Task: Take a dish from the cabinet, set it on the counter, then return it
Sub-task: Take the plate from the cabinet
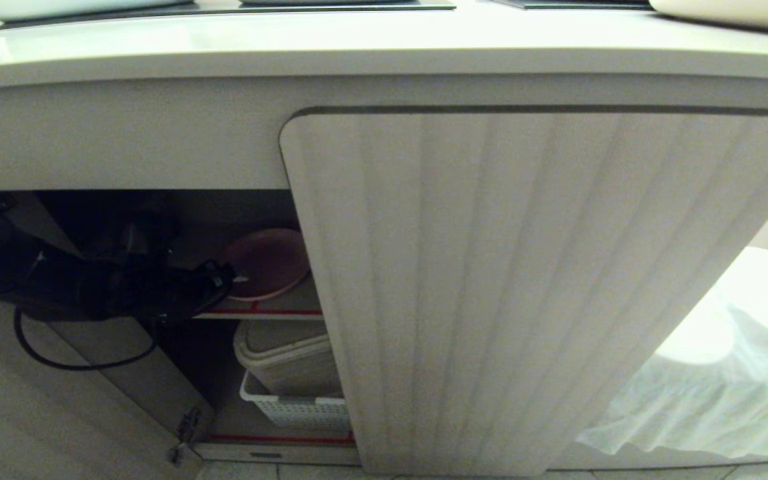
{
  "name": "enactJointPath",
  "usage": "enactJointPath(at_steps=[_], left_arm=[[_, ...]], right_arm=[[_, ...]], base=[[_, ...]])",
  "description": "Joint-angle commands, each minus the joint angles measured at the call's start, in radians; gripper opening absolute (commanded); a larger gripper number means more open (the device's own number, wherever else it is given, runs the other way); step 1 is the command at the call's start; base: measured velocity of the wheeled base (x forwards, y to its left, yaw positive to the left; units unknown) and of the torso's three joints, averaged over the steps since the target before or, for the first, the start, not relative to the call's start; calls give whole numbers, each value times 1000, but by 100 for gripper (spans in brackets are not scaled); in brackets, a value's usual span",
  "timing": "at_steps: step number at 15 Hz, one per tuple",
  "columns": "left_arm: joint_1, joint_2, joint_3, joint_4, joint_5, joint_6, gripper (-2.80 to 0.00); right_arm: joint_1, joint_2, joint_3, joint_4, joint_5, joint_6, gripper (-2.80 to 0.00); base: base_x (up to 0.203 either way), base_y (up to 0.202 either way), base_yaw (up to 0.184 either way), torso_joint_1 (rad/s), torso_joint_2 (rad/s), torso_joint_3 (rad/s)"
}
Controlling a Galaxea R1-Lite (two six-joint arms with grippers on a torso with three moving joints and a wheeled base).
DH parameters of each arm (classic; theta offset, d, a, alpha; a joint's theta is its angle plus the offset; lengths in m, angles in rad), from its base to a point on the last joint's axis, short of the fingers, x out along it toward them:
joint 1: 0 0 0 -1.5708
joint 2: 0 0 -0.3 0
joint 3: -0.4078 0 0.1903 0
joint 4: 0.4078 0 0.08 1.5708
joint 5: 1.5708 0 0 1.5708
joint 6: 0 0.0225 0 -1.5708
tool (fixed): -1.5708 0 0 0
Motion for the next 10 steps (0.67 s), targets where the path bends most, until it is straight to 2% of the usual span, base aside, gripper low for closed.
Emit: enactJointPath(at_steps=[1,10], left_arm=[[0,4,0,-2,-1,-3,0],[-2,19,0,-2,-1,-5,0]], right_arm=[[-1,0,0,-1,0,0,-280],[-1,0,0,-1,0,0,-280]], base=[[0,0,0,0,0,0],[0,0,0,0,0,0]])
